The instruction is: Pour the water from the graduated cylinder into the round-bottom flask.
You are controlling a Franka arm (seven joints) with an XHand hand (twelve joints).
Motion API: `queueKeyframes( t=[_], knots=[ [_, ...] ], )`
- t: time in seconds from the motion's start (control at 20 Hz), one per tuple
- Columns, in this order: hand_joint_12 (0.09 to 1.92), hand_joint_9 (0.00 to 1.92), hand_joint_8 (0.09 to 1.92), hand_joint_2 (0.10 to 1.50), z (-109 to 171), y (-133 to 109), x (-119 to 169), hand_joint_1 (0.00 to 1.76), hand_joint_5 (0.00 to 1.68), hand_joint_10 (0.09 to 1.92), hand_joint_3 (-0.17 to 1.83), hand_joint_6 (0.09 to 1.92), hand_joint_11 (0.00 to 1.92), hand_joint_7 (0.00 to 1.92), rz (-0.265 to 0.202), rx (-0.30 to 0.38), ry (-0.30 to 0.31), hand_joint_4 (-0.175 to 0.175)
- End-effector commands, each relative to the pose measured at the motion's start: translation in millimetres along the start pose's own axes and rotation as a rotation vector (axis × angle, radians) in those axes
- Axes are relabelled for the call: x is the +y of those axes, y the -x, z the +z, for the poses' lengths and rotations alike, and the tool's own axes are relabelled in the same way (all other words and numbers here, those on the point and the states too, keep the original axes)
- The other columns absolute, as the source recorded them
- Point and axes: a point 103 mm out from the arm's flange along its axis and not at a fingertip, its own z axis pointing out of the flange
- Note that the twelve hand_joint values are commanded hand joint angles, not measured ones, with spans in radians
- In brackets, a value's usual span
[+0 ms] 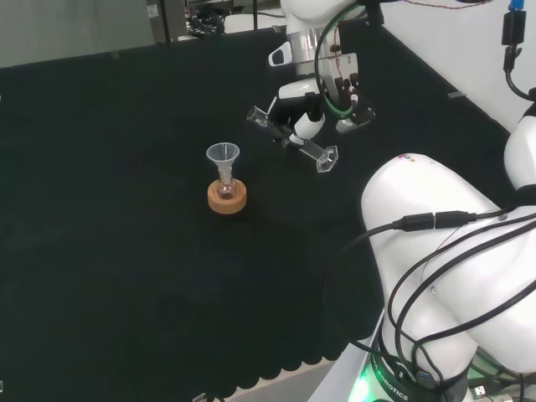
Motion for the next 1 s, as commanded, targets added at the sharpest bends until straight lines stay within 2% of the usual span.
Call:
queueKeyframes(
  t=[0.05,0.55,1.0],
  knots=[
    [0.88,1.37,1.03,1.13,-4.2,0.8,0.8,1.26,0.94,0.18,0.0,1.04,1.1,0.98,0.051,-0.056,-0.087,-0.175],
    [0.87,1.39,1.03,1.12,-6.9,-13.0,10.5,1.26,0.94,0.17,0.0,1.04,1.11,0.99,0.082,-0.116,-0.182,-0.175],
    [0.87,1.39,1.03,1.12,-12.2,-16.4,14.9,1.26,0.94,0.17,0.0,1.04,1.11,0.99,0.097,-0.141,-0.267,-0.175]
  ],
)
